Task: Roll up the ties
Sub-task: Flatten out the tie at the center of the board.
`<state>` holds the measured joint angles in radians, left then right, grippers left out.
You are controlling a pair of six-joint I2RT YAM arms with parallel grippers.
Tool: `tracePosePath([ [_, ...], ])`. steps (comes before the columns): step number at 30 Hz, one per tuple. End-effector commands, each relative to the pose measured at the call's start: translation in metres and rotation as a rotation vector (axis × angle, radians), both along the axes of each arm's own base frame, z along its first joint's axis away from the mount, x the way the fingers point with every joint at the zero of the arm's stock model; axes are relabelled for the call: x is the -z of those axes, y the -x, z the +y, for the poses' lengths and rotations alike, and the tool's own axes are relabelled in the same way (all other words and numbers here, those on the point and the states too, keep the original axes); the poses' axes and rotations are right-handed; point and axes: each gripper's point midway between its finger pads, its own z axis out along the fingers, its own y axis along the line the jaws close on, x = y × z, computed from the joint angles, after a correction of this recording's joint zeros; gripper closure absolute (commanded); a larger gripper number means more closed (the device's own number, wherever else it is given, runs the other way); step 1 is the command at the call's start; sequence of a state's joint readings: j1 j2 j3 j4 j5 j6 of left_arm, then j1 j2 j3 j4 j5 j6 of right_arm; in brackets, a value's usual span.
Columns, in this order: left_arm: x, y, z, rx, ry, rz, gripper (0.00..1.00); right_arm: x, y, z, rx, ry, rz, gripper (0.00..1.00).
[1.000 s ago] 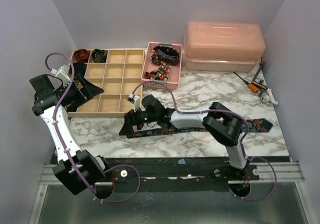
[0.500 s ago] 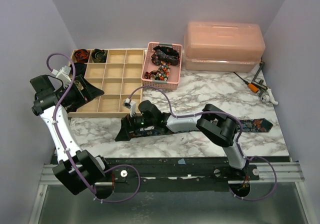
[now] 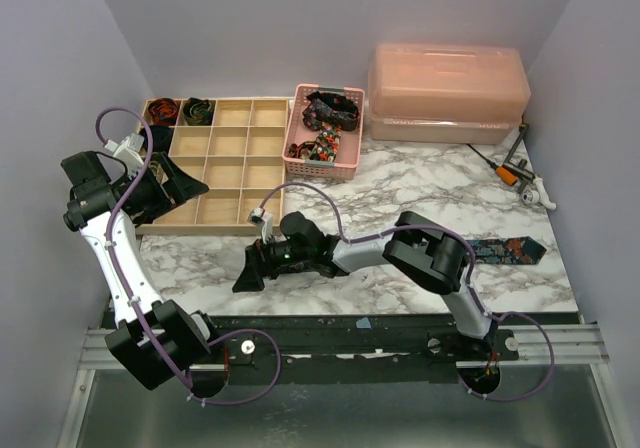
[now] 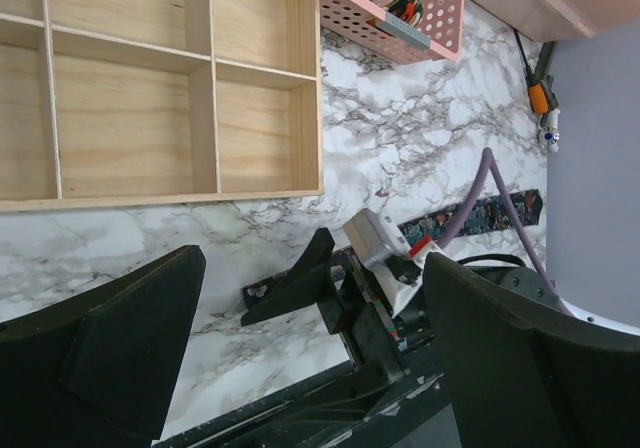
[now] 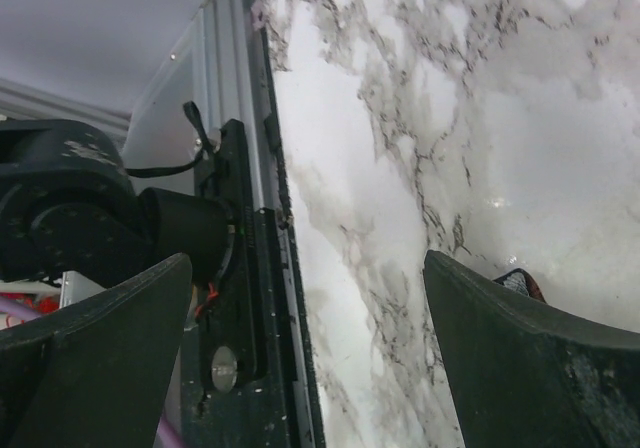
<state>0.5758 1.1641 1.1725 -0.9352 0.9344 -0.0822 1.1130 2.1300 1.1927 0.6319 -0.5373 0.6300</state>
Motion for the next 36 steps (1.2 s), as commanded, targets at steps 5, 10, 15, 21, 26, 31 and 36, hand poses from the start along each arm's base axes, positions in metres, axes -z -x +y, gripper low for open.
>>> tracePosePath([
  [5,-0.003,0.009,0.003,0.009,-0.053,0.021,0.02,0.048,0.009,-0.002,0.003,0.039,0.076,0.0],
  [10,-0.004,0.013,0.001,0.033,-0.068,0.008,0.02,0.048,0.014,-0.005,-0.011,0.018,0.081,0.0],
  [15,-0.006,0.012,-0.001,0.042,-0.071,-0.023,0.02,-0.011,0.011,0.002,-0.02,-0.08,0.035,0.0],
  [21,-0.004,0.009,0.0,0.059,-0.069,-0.028,0.02,-0.043,0.014,-0.002,-0.028,-0.103,0.088,0.0],
  [26,0.002,0.009,0.001,0.06,-0.075,-0.019,0.02,-0.01,0.005,-0.023,0.023,-0.039,0.121,0.0],
  [31,0.005,0.013,0.001,0.063,-0.086,-0.01,0.02,0.019,-0.004,-0.04,0.041,0.005,0.13,0.0],
  [36,0.005,0.017,0.0,0.07,-0.105,-0.004,0.02,0.025,0.001,-0.04,0.005,-0.02,0.155,0.0],
])
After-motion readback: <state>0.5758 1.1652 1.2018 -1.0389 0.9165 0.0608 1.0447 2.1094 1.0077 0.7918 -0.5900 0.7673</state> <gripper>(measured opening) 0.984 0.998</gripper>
